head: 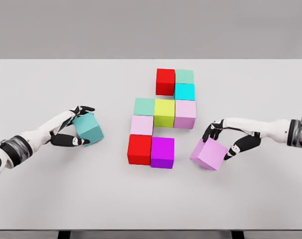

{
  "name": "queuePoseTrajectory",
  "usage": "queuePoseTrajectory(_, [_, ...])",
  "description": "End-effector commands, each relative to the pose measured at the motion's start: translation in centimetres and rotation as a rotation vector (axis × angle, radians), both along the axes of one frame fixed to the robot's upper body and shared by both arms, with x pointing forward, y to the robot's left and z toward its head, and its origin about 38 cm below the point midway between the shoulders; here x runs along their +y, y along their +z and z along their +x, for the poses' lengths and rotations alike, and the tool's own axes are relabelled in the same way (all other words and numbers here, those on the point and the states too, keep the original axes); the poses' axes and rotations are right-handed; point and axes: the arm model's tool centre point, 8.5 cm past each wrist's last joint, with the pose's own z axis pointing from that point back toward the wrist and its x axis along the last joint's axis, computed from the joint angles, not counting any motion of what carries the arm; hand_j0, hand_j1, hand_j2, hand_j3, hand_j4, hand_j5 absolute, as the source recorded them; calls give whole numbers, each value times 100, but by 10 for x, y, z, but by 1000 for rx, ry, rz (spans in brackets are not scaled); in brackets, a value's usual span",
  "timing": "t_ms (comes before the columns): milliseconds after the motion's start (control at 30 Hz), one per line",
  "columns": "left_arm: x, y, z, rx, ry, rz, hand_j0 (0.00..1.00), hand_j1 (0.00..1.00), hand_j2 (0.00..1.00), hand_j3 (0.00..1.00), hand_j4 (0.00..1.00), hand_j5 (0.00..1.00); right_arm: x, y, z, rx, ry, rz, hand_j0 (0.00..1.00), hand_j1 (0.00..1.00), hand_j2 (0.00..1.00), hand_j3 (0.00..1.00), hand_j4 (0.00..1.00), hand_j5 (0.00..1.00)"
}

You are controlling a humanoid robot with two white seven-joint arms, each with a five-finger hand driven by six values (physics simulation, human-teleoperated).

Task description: Assemble the squares on the desktop into the number 2

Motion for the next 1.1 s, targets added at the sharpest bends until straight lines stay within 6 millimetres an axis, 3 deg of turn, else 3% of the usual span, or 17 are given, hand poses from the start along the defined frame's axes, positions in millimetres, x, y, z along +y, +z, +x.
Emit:
queuePoseTrajectory(0, [-2,0,0,-3,-2,-6,62,62,62,62,62,62,2,2,-1,-31,28,-17,53,53,53,53,53,53])
queuePoseTrajectory(267, [0,10,7,-29,3,-2,57,57,57,57,57,57,21,15,-7,-102,113,-22,54,54,54,54,54,54])
queuePoseTrajectory(833, [-5,48,36,-153,3,26,48,48,48,48,48,48,27,25,-6,-149,149,-18,54,54,54,54,54,54])
queuePoseTrajectory(1067, [-12,45,49,-164,28,22,45,45,45,45,45,45,28,27,-4,-156,149,-17,54,54,54,54,54,54])
